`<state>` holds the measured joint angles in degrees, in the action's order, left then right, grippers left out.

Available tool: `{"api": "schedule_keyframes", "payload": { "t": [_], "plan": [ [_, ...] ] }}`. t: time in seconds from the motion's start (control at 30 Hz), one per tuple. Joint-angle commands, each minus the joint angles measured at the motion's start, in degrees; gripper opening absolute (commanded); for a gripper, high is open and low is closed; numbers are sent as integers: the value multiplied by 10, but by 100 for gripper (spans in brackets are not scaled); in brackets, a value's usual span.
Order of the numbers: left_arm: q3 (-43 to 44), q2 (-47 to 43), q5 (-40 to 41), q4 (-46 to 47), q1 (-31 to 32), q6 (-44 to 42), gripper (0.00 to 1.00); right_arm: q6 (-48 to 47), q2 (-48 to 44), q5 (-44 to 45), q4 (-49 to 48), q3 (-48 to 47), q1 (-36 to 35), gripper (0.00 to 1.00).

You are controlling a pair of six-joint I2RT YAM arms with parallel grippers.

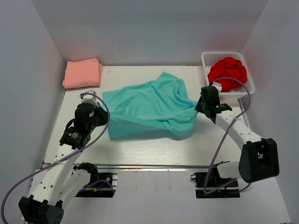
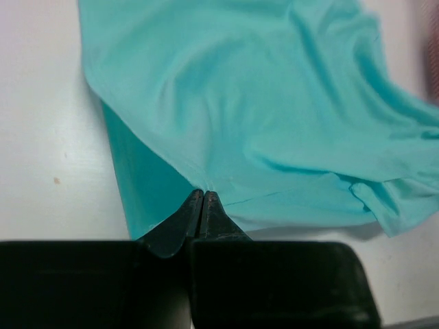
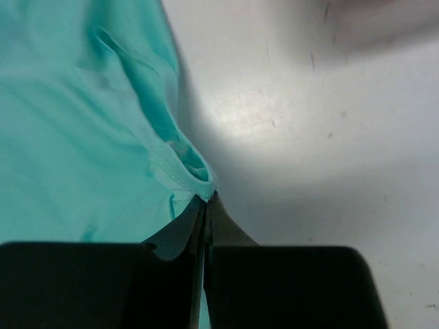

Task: Fold and stack the t-shirts
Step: Flatten out the tshirt

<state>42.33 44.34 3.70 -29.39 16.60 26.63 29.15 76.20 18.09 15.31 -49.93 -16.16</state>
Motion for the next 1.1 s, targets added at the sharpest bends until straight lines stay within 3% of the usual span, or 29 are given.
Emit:
{"api": "schedule_keyframes", "payload": {
  "t": [0.0, 0.37, 0.53, 0.73, 0.87, 1.07],
  "plan": [
    [69, -41, 54, 49, 0, -11, 0, -8, -43, 48, -7, -90, 13, 0],
    [156, -105, 151, 131, 0, -51, 0, -89, -114, 85, 5, -285, 35, 0],
    [208, -111, 102, 175, 0, -98, 0, -120, -155, 57, 0, -339, 35, 0],
    [222, -87, 72, 188, 0, -99, 0, -122, -203, 18, -1, -325, 34, 0],
    [198, -43, 94, 179, 0, -69, 0, -103, -175, 5, 30, -300, 34, 0],
    [124, 77, 155, 160, 0, -19, 0, -73, -15, -66, 40, -263, 37, 0]
  ]
}}
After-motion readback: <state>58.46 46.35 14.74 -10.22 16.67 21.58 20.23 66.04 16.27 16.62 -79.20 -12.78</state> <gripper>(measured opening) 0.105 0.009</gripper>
